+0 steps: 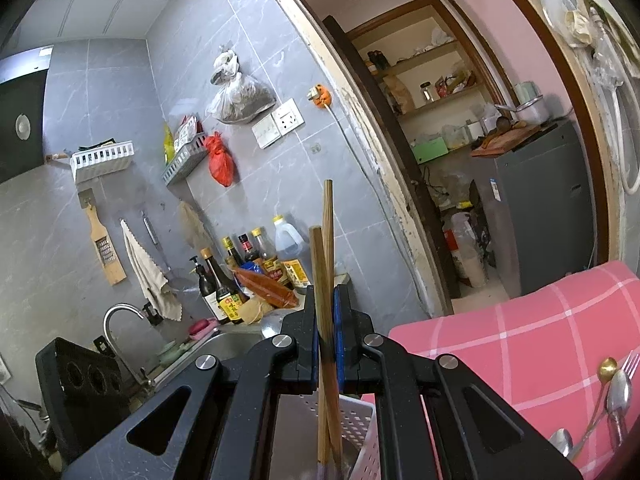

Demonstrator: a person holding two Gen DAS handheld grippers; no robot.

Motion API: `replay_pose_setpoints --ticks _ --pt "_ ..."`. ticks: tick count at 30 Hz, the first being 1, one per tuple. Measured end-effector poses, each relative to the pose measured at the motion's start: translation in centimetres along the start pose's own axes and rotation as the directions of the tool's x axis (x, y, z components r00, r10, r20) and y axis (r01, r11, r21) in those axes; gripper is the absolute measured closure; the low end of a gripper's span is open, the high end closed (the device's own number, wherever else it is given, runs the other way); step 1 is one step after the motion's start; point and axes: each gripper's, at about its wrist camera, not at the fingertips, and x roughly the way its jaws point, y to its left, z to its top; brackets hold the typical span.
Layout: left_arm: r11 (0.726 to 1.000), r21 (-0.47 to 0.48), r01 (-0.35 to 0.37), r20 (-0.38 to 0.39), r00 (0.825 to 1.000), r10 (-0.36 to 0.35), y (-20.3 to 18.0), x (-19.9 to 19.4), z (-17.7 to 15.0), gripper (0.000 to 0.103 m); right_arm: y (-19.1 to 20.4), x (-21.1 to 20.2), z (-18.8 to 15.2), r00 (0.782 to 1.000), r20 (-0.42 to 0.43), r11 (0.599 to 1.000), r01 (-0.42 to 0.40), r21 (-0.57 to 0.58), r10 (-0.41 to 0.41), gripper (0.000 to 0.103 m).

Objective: Organize utensils
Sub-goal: 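Lift the spoon and chopsticks and carry both over the white caddy, then open the right gripper to drop the chopsticks into the caddy while the left holds the spoon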

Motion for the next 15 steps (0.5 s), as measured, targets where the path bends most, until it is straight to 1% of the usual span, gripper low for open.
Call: replay_pose_setpoints --ticks 10,11,15 --pt "1.0 -0.016 -0.009 0.006 1.0 0.009 0.25 -0.22 -0.03 0.101 -0.48 0.21 -0.49 1.0 -0.024 1.0 -0.009 0.02 0.009 0.095" --pt "1.0 -0.014 -0.009 0.007 1.0 0.009 0.22 -0.24 -0.04 0.101 -0.5 0.22 -0.49 1.0 -0.024 1.0 -0.007 0.021 0.008 0.094" --pt "1.0 -0.01 -0.012 0.009 1.0 0.012 0.11 -0.23 -0.1 0.101 -0.6 0.14 -0.43 1.0 -0.02 1.0 -0.012 0.026 0.012 0.076"
